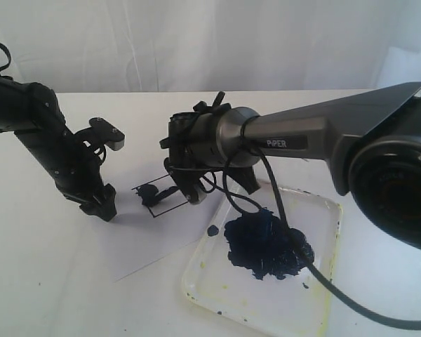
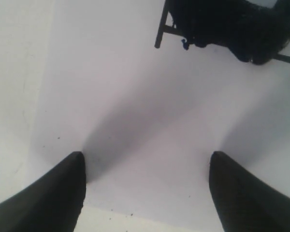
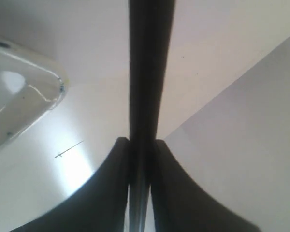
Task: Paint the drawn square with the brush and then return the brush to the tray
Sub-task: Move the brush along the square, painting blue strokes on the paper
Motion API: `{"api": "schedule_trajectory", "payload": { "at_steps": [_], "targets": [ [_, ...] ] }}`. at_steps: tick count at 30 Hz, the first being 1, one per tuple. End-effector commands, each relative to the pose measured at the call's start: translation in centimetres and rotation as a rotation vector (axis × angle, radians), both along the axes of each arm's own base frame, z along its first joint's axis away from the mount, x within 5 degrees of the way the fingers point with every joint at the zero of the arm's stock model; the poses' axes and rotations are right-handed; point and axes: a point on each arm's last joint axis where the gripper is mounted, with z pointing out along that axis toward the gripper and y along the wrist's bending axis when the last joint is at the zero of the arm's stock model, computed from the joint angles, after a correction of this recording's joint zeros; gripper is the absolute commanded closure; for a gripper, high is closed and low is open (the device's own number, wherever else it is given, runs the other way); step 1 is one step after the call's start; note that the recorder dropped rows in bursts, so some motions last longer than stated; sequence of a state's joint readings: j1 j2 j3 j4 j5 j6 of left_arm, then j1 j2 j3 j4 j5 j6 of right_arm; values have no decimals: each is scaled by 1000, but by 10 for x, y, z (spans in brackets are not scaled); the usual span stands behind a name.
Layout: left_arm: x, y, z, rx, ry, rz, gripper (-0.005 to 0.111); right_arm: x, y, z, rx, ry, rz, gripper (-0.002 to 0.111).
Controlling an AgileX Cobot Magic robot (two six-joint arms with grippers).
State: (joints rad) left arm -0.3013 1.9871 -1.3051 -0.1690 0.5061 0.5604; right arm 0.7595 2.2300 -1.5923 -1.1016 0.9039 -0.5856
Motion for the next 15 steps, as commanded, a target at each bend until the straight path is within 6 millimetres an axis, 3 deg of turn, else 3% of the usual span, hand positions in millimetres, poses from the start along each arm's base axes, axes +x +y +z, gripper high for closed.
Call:
{"api": "schedule_trajectory", "payload": {
  "at_steps": [1,15],
  "targets": [
    [-4,0,-7,8,31,0,33,-1,-4,7,-36,-6,-11,108],
    [-2,0,-7,6,17,2,33,-2,-4,5,-115,57,52,108]
  ]
}}
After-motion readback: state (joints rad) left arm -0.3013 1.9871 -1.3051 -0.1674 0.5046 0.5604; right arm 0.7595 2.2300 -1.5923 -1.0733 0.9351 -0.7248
